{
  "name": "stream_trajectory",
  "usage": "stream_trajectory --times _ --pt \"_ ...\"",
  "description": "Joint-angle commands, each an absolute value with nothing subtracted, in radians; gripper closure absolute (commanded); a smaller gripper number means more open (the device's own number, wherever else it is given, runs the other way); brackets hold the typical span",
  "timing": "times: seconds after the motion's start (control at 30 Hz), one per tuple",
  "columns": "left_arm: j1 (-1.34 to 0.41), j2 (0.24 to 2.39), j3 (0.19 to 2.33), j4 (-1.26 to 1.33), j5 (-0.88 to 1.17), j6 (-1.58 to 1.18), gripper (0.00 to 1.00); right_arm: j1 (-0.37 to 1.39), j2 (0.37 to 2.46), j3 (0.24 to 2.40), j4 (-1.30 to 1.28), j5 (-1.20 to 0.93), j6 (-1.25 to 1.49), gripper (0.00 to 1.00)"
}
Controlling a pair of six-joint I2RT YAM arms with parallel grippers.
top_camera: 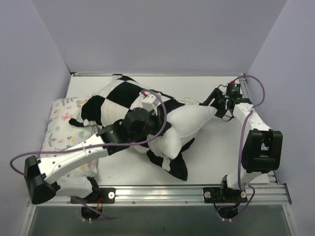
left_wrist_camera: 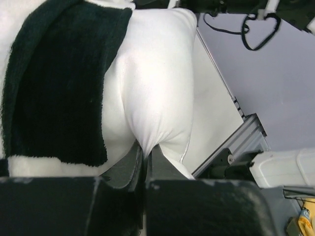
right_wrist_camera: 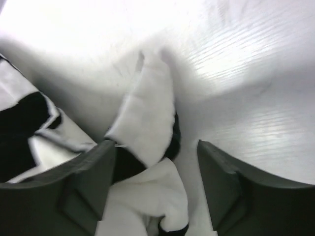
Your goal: Remove the pillowcase from the pillow
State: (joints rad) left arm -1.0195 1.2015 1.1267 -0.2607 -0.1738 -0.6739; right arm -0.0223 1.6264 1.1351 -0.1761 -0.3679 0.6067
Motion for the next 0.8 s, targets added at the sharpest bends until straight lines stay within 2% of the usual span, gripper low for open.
stream_trajectory --times 0.0,0.13,0.3,0.4,0.53,0.6,0.63,0.7,0.73,0.77 --pt "-1.019 1.311 1.293 -0.034 -0.225 -0.649 1.00 -0.104 1.497 1.138 -0.162 -0.390 0.621 0.30" --pt "-1.017 1.465 1.475 -0.060 -0.258 -0.646 1.00 -0.187 1.389 1.143 -0.259 -0.411 0.630 0.21" --pt "-1.019 1.663 1.610 -0.071 -0.227 -0.667 1.00 -0.200 1.201 1.135 -0.331 -0.399 0.611 0.13" --pt "-1.019 1.791 1.753 -0.110 -0.180 -0.661 1.00 -0.138 1.096 1.074 -0.334 -0.361 0.606 0.09" --pt "-1.020 1.919 1.922 -0.211 -0.144 -0.634 1.00 0.055 1.023 0.996 -0.331 -0.295 0.571 0.06" --pt "-1.019 1.925 1.931 -0.232 -0.156 -0.623 0.85 0.093 1.000 0.968 -0.328 -0.279 0.549 0.06" --pt "-1.019 1.918 1.918 -0.232 -0.170 -0.621 0.67 0.103 0.991 0.931 -0.328 -0.266 0.545 0.05" --pt "-1.015 1.885 1.899 -0.230 -0.186 -0.609 0.50 0.104 0.957 0.899 -0.330 -0.256 0.532 0.03" --pt "-1.011 1.873 1.878 -0.229 -0.202 -0.607 0.37 0.104 0.944 0.872 -0.327 -0.246 0.529 0.02" --pt "-1.008 1.859 1.867 -0.224 -0.207 -0.606 0.32 0.106 0.919 0.858 -0.324 -0.245 0.525 0.01"
